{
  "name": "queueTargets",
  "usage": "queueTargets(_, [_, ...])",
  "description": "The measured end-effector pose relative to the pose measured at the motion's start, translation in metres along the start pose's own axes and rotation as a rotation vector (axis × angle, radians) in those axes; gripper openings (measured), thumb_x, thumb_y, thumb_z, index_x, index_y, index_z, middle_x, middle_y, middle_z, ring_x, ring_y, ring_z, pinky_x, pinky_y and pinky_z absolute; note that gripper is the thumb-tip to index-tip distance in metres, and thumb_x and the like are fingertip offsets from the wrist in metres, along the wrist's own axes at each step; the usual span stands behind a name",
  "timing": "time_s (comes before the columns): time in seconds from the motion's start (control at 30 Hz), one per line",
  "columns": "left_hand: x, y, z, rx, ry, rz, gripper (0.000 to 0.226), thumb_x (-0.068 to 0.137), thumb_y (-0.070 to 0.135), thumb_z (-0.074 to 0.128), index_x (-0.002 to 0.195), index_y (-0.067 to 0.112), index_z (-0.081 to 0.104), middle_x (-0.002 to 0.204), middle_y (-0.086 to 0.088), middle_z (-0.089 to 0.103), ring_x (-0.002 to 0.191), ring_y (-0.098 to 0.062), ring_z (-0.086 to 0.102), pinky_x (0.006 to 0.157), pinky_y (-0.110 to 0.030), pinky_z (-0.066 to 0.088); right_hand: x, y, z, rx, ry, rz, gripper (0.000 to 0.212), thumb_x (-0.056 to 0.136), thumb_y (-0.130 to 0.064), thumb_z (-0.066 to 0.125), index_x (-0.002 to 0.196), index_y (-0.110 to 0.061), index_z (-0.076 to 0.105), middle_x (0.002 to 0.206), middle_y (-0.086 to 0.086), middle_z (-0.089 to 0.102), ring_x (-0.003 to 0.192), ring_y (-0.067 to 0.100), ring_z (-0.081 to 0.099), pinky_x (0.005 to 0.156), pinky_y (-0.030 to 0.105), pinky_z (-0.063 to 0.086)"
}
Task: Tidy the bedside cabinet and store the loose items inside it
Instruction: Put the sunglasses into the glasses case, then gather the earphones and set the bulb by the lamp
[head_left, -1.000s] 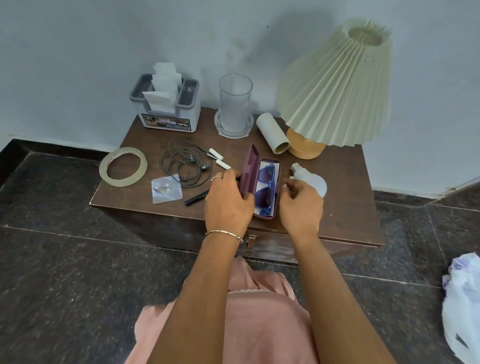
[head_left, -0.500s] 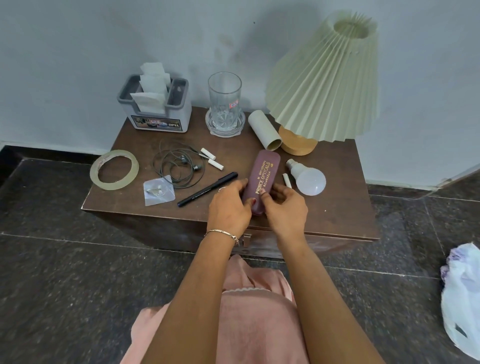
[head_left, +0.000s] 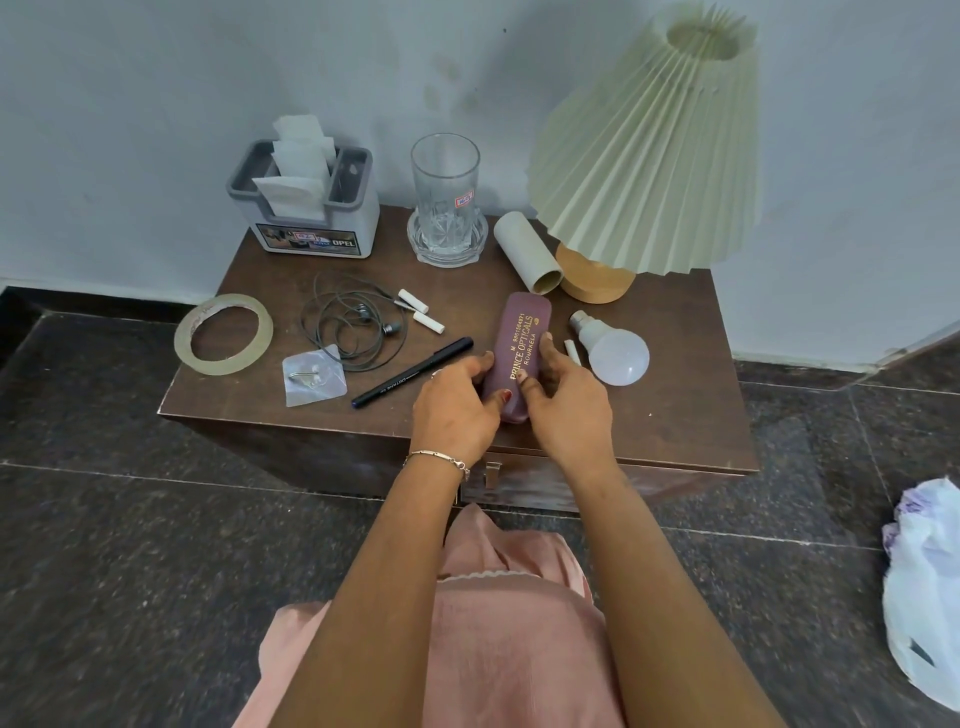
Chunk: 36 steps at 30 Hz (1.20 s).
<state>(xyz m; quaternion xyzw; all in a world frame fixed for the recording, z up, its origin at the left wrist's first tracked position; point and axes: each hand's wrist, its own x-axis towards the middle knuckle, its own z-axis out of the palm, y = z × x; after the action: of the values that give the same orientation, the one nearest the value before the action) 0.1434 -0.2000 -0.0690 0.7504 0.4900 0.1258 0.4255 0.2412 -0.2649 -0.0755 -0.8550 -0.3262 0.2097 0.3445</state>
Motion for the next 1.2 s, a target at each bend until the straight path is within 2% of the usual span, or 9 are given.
queueTargets(0.2, [0.001,0.002,-0.002,-0.070,-0.016,-0.042,0.052,0.082,0.020,0.072,0.131,0.020,0.055,0.124,0.000,0.066,0.109,-0.019,0.064,0.099,-0.039,0.048,0.006,0.001,-0.003,-0.062,-0.043,-0.020,0.054,0.093,-0.026,0.057,0.144,-0.017,0.041,0.133,0.003,0.059,0.118,0.020,0.058,0.100,0.037,0.046])
queueTargets(0.43, [0.000,0.002,-0.001,-0.119,-0.012,-0.043,0.051,0.080,0.017,0.073,0.129,0.017,0.057,0.120,-0.001,0.067,0.109,-0.017,0.063,0.100,-0.039,0.048,0.008,0.000,-0.004,-0.105,-0.061,-0.011,0.052,0.094,-0.028,0.055,0.143,-0.017,0.043,0.131,0.005,0.059,0.115,0.021,0.058,0.095,0.035,0.045])
queueTargets(0.67, [0.002,-0.002,-0.001,-0.290,-0.026,-0.118,0.051,0.079,0.009,0.073,0.127,0.016,0.057,0.115,-0.002,0.070,0.109,-0.015,0.063,0.100,-0.042,0.048,0.001,0.002,0.007,0.019,-0.031,-0.002,0.056,0.093,-0.028,0.053,0.146,-0.023,0.036,0.134,0.004,0.056,0.122,0.021,0.052,0.102,0.042,0.044])
queueTargets(0.87, [0.002,-0.001,-0.004,-0.293,-0.033,-0.117,0.055,0.081,0.009,0.071,0.132,0.014,0.053,0.122,-0.002,0.067,0.114,-0.014,0.061,0.104,-0.039,0.045,-0.001,-0.001,0.010,0.048,0.010,-0.010,0.052,0.090,-0.027,0.056,0.141,-0.025,0.045,0.134,0.002,0.058,0.120,0.020,0.056,0.102,0.042,0.045])
queueTargets(1.1, [0.001,0.001,-0.012,-0.297,-0.050,-0.127,0.052,0.083,0.006,0.067,0.133,0.012,0.052,0.123,-0.002,0.064,0.117,-0.013,0.058,0.106,-0.033,0.042,-0.001,-0.001,0.010,-0.041,0.031,-0.135,0.047,0.094,-0.014,0.050,0.141,-0.018,0.046,0.134,0.002,0.058,0.121,0.022,0.053,0.102,0.035,0.043])
queueTargets(1.2, [0.000,0.000,-0.017,-0.342,-0.043,-0.120,0.049,0.083,0.003,0.066,0.130,0.010,0.054,0.121,-0.004,0.065,0.109,-0.013,0.062,0.101,-0.031,0.046,-0.002,-0.006,0.012,-0.146,0.058,-0.193,0.050,0.095,-0.014,0.047,0.144,-0.017,0.040,0.145,0.005,0.046,0.132,0.025,0.040,0.110,0.036,0.033])
